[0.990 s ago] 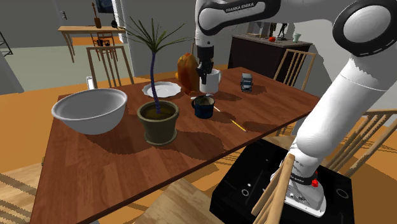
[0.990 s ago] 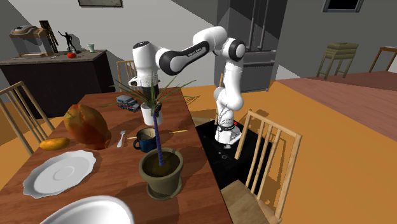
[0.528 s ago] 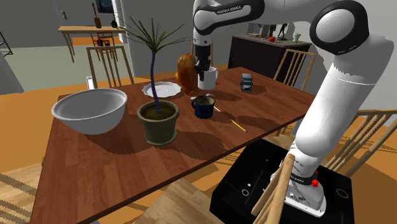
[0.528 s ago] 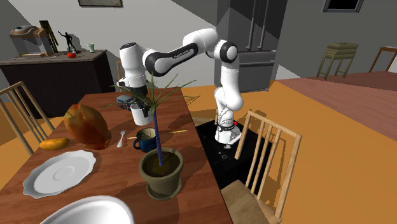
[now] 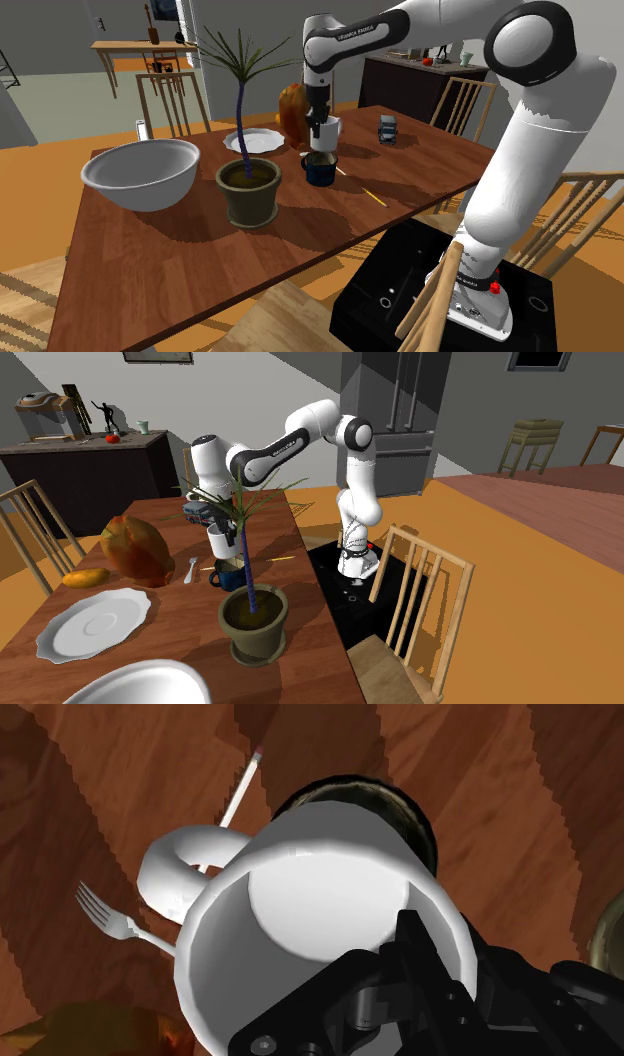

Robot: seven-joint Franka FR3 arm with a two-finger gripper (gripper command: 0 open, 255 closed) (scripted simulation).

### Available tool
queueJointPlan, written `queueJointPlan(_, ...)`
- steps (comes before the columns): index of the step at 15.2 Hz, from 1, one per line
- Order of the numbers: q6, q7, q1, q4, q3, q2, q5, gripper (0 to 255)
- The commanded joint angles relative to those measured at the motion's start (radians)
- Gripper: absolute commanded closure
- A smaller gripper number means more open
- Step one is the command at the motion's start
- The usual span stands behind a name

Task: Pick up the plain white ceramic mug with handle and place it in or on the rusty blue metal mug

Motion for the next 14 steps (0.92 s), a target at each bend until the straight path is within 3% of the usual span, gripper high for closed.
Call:
queueJointPlan(1,0.027,0.002,0.000,-0.021,0.000,0.005,-0.001,255)
queueJointPlan(6,0.094,0.004,0.000,-0.072,0.000,0.021,-0.002,255)
queueJointPlan(13,0.094,0.004,0.000,-0.072,0.000,0.021,-0.002,255)
queueJointPlan(14,0.094,0.004,0.000,-0.073,0.000,0.020,-0.002,0)
